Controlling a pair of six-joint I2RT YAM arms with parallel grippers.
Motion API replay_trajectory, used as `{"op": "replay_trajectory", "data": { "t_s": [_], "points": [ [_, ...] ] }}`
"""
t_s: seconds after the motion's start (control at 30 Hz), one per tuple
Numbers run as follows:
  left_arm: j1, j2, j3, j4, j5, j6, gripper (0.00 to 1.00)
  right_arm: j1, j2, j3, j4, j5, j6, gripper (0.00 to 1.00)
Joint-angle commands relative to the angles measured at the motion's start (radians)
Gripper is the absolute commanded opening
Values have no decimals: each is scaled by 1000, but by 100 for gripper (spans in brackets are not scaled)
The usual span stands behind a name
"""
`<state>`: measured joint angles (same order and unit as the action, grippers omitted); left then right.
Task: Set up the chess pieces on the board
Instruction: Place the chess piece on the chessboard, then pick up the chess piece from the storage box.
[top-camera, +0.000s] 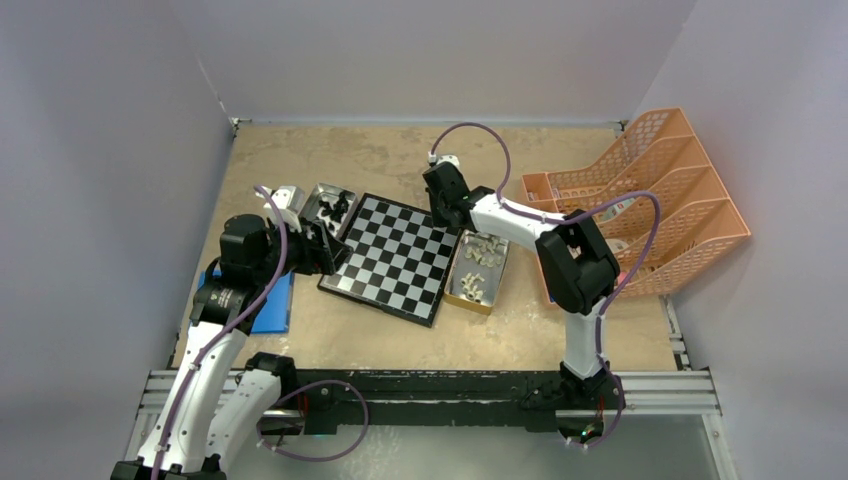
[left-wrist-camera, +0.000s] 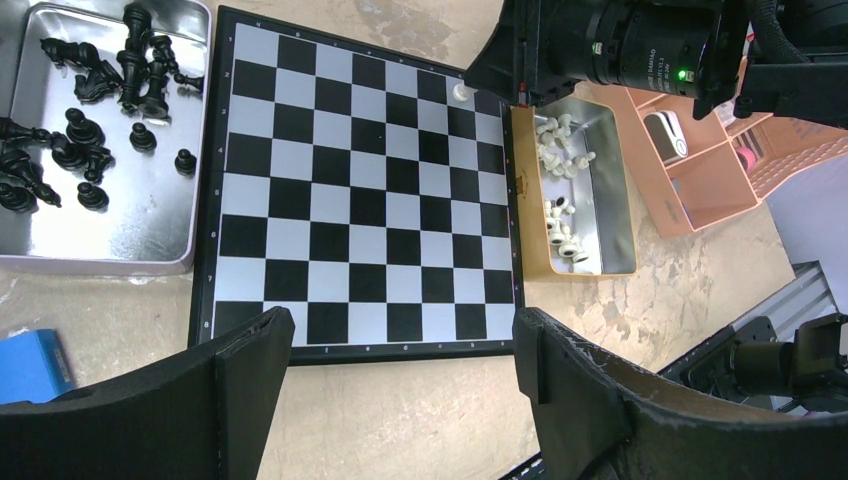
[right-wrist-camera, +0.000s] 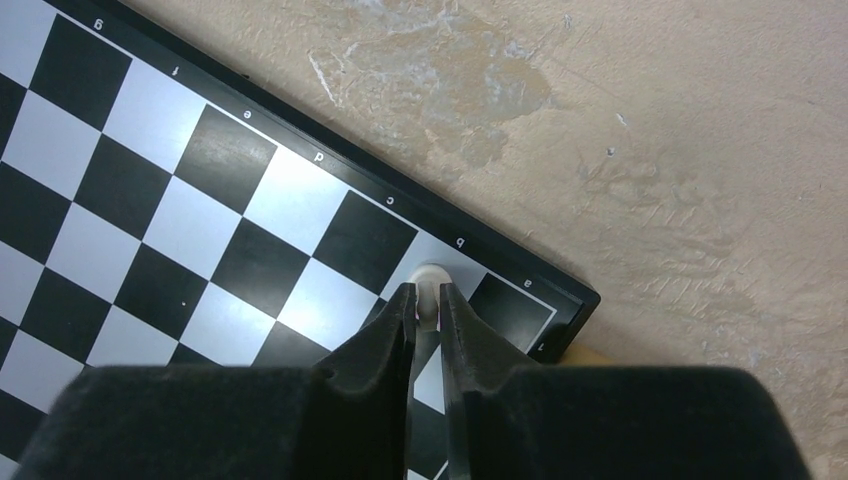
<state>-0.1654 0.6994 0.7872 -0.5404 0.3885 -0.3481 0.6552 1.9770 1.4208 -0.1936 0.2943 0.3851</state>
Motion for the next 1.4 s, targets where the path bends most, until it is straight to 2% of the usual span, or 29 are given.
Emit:
{"op": "replay_trajectory", "data": {
  "t_s": [0.0, 0.2, 0.47, 0.8, 1.07, 1.37],
  "points": [
    [-5, -4, -2, 31, -4, 0, 81, 1, 14, 41, -6, 3, 0, 20],
    [-5, -3, -2, 31, -7, 0, 81, 2, 9, 65, -15, -9, 7, 33],
    [-4, 0, -2, 30, -7, 0, 81, 2, -69, 39, -27, -16, 11, 40],
    [-5, 2, -2, 31, -6, 0, 81, 2, -260, -62, -35, 45, 21, 39],
    [-5, -3, -3, 30, -5, 0, 81, 2, -418, -257, -37, 62, 45, 29],
    [-4, -10, -5, 31, -5, -2, 81, -3, -417, -383, 32, 45, 72, 25]
  ]
}}
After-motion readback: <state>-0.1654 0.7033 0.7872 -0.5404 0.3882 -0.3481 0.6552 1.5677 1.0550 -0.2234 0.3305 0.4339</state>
